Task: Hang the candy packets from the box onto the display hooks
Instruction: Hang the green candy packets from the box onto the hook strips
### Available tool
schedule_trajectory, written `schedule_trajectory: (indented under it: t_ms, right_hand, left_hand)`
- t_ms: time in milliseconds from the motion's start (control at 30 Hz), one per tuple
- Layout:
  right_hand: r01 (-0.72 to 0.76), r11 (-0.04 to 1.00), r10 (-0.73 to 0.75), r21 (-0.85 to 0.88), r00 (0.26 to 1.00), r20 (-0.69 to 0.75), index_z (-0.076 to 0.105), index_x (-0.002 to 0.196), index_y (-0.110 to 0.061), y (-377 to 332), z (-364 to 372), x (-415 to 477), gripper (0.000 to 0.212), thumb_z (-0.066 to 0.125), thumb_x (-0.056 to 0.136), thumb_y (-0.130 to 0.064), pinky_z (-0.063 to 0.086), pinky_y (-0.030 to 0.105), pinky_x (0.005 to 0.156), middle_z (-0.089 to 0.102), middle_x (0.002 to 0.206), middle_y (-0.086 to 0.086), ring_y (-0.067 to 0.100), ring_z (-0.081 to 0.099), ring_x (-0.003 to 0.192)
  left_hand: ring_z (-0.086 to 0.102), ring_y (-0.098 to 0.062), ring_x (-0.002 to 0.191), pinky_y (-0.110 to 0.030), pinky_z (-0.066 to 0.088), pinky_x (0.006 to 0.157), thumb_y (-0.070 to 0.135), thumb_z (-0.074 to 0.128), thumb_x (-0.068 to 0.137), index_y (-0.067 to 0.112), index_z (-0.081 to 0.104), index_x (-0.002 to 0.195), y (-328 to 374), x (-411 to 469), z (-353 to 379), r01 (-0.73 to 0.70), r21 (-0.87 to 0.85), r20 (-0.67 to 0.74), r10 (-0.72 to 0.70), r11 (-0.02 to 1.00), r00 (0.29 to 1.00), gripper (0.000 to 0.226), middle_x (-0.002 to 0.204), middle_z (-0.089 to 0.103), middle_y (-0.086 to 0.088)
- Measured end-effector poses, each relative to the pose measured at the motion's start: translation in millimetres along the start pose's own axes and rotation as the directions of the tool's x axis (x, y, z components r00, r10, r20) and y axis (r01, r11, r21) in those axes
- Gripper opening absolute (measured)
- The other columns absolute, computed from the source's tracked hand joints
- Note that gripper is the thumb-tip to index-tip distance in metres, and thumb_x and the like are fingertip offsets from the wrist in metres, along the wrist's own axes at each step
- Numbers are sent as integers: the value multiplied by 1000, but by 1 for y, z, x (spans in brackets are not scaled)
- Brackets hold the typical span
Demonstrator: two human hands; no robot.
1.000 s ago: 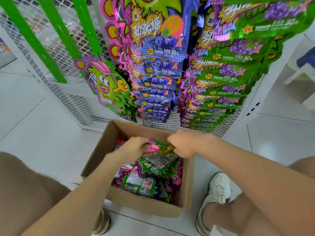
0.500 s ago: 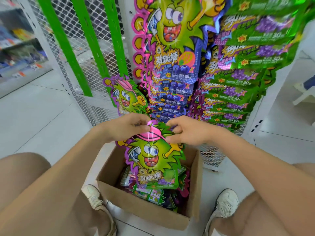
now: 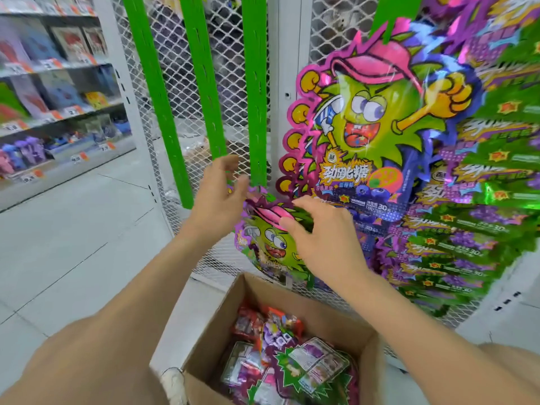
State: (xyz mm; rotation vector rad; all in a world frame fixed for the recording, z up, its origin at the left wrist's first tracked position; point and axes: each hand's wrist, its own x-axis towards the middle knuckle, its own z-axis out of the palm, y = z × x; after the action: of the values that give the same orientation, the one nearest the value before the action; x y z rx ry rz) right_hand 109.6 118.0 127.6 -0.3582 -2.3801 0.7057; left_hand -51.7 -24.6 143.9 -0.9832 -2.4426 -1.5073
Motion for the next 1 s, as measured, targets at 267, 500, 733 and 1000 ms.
schedule_trajectory:
  t_ms: [267, 500, 733, 1000]
  right_hand:
    - [123, 975, -89, -183, 979, 184, 50, 124, -24, -17, 7, 24, 18, 45, 110, -34, 48, 46, 68, 66, 105, 0, 36, 61, 96]
    - [275, 952, -249, -136, 952, 180, 68, 120, -17, -9, 14, 27, 20, 59, 102, -21, 54, 46, 79, 62, 104, -2, 25, 63, 92]
    - [187, 953, -175, 240, 982, -68, 75, 111, -27, -35, 10, 44, 21, 82, 91, -24, 56, 26, 86, 77, 96, -15, 0, 71, 91]
    - [190, 942, -124, 276, 963, -241, 72, 104, -25, -55, 15, 57, 13, 78, 94, -19, 56, 37, 79, 73, 89, -18, 2, 66, 78]
  left_hand:
    - [63, -3, 93, -30, 53, 85, 22, 69, 103, 18, 57, 132, -3, 40, 18, 26, -127, 35, -22, 992, 999, 32, 106, 66, 7]
    - [77, -31, 87, -53, 62, 87, 44, 81, 88, 15, 69, 100, -4, 35, -14, 27, -132, 97, -14, 991, 995, 33, 94, 81, -7]
    - [35, -12, 57, -30, 28, 60, 44, 60, 106, 11, 62, 76, 13, 3, -52, 74, -127, 194, -48, 989, 980, 45, 64, 43, -4]
    - [79, -30, 94, -48, 57, 102, 61, 51, 106, 24, 82, 102, 27, -1, -68, 101, -175, 310, -43, 979, 950, 48, 97, 82, -11]
